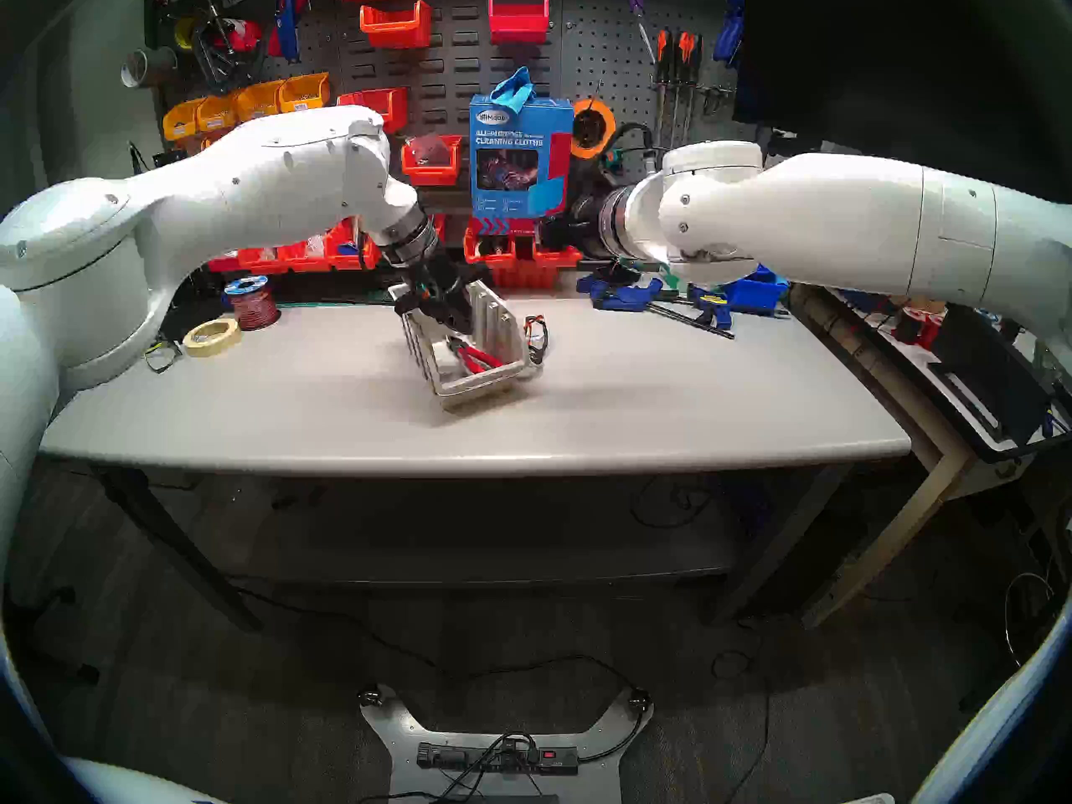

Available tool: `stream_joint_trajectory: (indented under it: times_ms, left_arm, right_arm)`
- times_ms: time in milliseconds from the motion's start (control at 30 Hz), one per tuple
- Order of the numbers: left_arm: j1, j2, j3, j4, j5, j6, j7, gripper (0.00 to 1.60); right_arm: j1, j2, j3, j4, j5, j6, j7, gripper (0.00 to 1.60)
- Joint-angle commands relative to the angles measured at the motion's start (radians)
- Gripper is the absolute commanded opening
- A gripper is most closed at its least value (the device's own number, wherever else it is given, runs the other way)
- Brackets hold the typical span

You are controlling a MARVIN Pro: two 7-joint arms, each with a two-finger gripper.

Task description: Take out tools from the storage box

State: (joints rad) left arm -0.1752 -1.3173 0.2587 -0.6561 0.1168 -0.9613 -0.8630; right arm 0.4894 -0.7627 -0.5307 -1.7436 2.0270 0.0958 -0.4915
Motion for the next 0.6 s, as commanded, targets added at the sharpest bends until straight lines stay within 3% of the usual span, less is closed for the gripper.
stream_joint_trajectory:
  times_ms: [0,567]
  left_arm:
    - [-0.036,-0.015,0.013,-0.007,0.021,0.001,-0.015,0.42]
    - [-0.057,-0.042,0.055,-0.022,0.078,0.001,0.000,0.12]
  right_arm:
    - [0.013,0.000,0.010,0.002,-0.002,-0.002,0.000,1.60]
    - [0.013,0.000,0.009,0.003,-0.002,-0.003,0.000,1.60]
